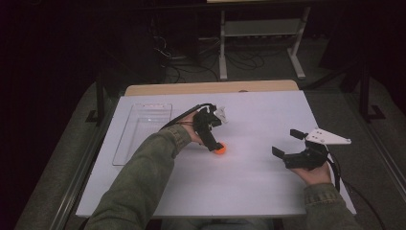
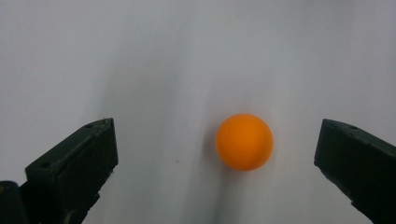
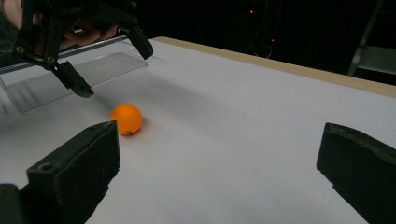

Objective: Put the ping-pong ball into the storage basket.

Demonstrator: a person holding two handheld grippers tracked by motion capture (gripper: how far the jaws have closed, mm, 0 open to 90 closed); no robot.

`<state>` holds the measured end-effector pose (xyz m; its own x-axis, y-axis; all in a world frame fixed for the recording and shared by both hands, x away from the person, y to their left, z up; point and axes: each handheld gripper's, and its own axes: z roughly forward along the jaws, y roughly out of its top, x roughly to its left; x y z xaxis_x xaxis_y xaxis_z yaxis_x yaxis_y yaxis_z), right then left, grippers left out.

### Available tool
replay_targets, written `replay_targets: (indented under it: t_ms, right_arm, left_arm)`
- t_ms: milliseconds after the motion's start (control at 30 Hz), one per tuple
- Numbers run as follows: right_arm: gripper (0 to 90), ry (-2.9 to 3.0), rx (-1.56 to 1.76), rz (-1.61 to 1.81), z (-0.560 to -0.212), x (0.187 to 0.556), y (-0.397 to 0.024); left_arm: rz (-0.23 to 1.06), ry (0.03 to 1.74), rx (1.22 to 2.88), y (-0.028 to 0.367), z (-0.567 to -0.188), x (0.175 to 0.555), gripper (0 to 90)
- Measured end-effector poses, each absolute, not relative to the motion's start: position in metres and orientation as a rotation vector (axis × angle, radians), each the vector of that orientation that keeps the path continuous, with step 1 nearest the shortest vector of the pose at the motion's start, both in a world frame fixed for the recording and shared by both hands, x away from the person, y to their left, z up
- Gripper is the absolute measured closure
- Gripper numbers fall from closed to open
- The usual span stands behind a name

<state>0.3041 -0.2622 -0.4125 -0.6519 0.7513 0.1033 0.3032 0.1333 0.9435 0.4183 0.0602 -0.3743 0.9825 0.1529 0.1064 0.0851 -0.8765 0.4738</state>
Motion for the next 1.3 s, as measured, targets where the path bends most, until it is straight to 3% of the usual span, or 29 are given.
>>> replay_targets:
  t_ms: [1300]
  right_arm:
    - [0.0,2.028,1.011,1.539,-0.413,0.304,-0.262]
  left_arm:
    - [0.108,0.123,2.770,0.046,-0.404,0.419,2.1]
